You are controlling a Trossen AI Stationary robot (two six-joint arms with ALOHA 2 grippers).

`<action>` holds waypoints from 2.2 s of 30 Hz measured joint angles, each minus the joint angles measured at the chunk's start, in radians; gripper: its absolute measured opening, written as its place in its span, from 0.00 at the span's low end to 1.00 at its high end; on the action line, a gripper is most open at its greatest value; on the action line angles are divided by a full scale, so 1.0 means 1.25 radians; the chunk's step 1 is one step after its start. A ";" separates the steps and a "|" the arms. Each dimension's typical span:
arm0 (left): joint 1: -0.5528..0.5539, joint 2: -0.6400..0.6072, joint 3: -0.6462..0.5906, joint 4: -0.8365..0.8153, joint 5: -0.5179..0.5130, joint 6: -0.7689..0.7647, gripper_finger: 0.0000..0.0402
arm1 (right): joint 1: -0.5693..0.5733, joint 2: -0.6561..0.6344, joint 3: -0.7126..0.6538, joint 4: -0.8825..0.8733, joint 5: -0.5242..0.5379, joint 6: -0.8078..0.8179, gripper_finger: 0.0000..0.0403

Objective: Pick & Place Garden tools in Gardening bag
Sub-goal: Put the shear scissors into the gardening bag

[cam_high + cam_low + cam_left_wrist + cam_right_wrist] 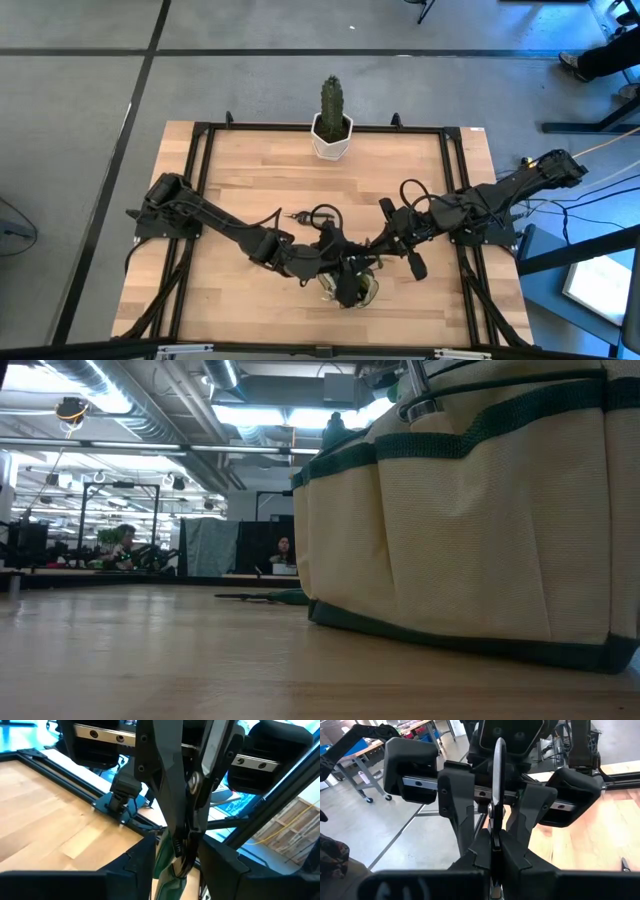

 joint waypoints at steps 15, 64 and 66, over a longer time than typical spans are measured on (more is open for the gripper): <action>-0.001 0.000 0.000 -0.033 0.008 -0.040 0.20 | 0.002 -0.002 0.001 0.010 0.010 0.006 0.03; -0.195 0.233 0.388 -0.365 -0.277 -0.261 0.14 | 0.383 0.041 0.002 -0.213 0.149 0.466 0.22; -0.210 0.232 0.388 -0.380 -0.283 -0.288 0.14 | 0.413 0.093 0.002 -0.220 0.152 0.503 0.11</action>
